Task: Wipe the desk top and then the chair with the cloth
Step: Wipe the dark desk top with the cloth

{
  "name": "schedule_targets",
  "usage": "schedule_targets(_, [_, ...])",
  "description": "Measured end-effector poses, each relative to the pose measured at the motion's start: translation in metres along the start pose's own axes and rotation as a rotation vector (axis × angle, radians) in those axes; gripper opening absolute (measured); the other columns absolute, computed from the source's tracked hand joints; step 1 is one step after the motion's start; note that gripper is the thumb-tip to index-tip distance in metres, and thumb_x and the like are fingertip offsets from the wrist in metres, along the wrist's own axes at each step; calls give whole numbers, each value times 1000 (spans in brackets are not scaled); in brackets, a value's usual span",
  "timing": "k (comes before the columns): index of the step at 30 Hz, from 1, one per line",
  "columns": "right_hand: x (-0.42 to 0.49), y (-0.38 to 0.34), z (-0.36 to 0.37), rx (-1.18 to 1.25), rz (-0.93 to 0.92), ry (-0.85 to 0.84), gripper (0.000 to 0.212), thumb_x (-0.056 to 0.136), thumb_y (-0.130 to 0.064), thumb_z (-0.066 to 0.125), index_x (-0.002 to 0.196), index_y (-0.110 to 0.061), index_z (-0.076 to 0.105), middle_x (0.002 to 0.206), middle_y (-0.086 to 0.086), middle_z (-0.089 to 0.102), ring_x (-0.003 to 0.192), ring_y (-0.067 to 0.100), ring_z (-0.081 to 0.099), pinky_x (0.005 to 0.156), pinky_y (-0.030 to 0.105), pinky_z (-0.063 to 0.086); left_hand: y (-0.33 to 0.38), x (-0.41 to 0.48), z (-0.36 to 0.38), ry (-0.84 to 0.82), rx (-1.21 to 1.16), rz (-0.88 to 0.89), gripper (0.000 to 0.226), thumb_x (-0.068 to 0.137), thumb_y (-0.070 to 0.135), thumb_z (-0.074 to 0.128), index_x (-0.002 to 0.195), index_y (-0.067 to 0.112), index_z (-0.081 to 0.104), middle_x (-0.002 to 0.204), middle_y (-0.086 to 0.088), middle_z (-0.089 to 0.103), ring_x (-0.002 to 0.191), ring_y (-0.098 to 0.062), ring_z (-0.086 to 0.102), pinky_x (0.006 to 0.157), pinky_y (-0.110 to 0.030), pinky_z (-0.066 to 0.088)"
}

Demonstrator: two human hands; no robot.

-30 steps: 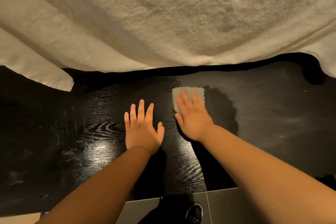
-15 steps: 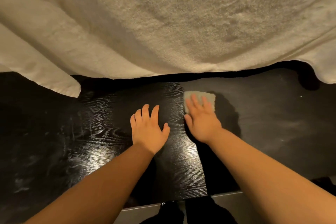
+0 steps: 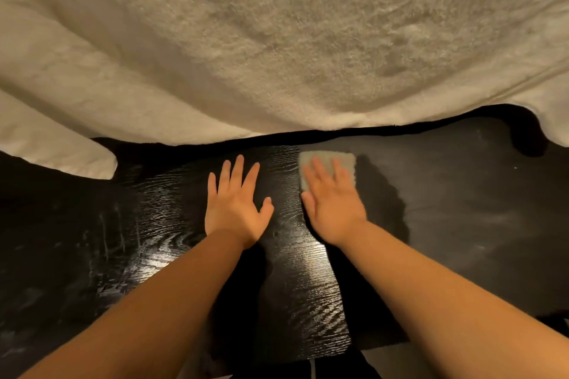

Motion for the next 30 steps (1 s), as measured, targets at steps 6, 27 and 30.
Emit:
schedule_targets(6, [7,16,-5,-36,-243,-3,64,105,-50,21,163,-22,20,171,2,12,157,30,5,128,48,6,-1,1,1,2,-49,4,81,94,63,33,167,32,14,176,-3,1,162,-27,-5,130,-53,-3])
schedule_targets(27, [50,35,-17,16,181,55,65,106,-51,15,161,-17,20,168,11,18,154,42,6,126,55,6,-1,2,3,-2,-45,5,81,95,64,32,167,33,13,176,-3,1,161,-28,-4,130,-53,-2])
schedule_targets(30, [39,-19,-10,8,-99,-16,64,105,-49,15,164,-23,9,171,3,6,156,39,-6,126,50,-4,-1,1,3,0,-43,2,82,94,64,32,167,32,13,176,-3,1,161,-28,-4,130,-54,-2])
Point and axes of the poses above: each hand's wrist, its own x-axis towards the middle knuckle, its own z-axis out of the palm, y = z × x, the point moved 7 cm from there along x, towards the middle knuckle
